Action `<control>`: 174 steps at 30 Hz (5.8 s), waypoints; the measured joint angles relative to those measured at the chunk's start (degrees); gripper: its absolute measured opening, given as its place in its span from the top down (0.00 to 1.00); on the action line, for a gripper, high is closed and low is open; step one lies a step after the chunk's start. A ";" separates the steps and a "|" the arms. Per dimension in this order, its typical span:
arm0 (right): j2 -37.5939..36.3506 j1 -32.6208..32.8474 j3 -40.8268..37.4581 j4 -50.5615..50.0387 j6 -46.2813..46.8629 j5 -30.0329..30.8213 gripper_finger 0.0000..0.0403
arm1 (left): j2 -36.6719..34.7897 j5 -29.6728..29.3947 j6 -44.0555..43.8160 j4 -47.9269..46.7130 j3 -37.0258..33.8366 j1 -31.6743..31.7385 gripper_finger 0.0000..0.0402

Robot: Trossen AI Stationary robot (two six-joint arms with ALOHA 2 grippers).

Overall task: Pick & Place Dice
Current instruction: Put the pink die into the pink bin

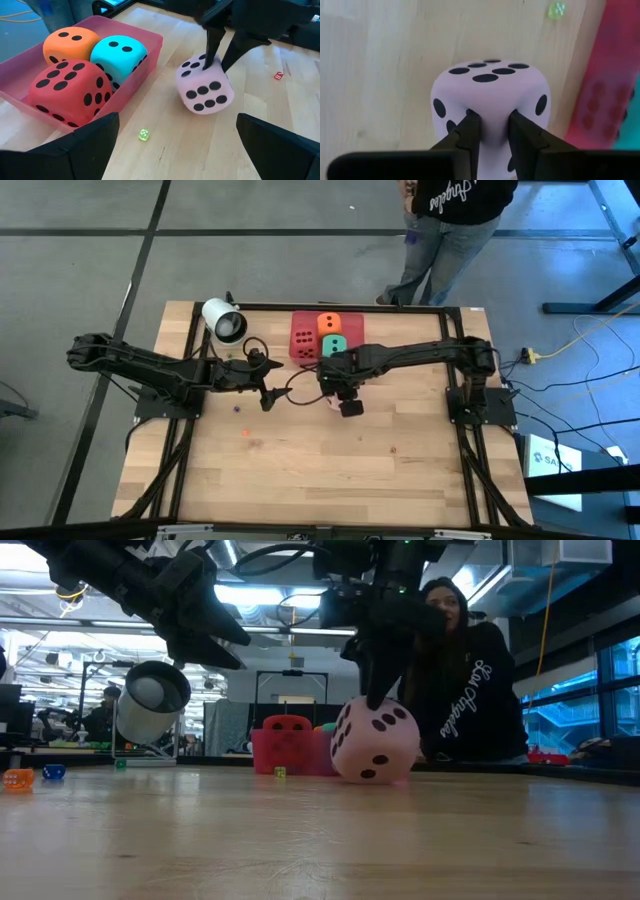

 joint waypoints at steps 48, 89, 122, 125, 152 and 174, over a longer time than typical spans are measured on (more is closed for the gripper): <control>-14.57 -14.84 -0.13 -0.66 -3.11 19.03 0.96 | 0.00 -0.09 -0.04 0.46 0.00 0.01 0.00; -5.32 -21.70 -0.31 4.39 -2.54 0.90 0.99 | 0.00 0.72 -0.55 -0.02 0.00 0.01 0.00; -10.48 -28.11 -0.18 14.73 -9.64 2.57 0.37 | 0.00 0.40 -0.46 0.00 -0.02 0.01 0.00; -10.48 -28.54 -0.18 16.53 -8.27 2.58 0.48 | -0.01 0.42 -0.46 0.00 -0.02 0.01 0.00; 3.39 -30.68 0.15 11.88 -2.38 -0.24 0.99 | -0.01 0.44 -0.48 -0.02 -0.02 0.01 0.00; -7.22 -29.68 -0.24 9.55 1.12 -4.38 1.00 | 0.00 0.43 -0.44 -0.07 -0.02 0.01 0.00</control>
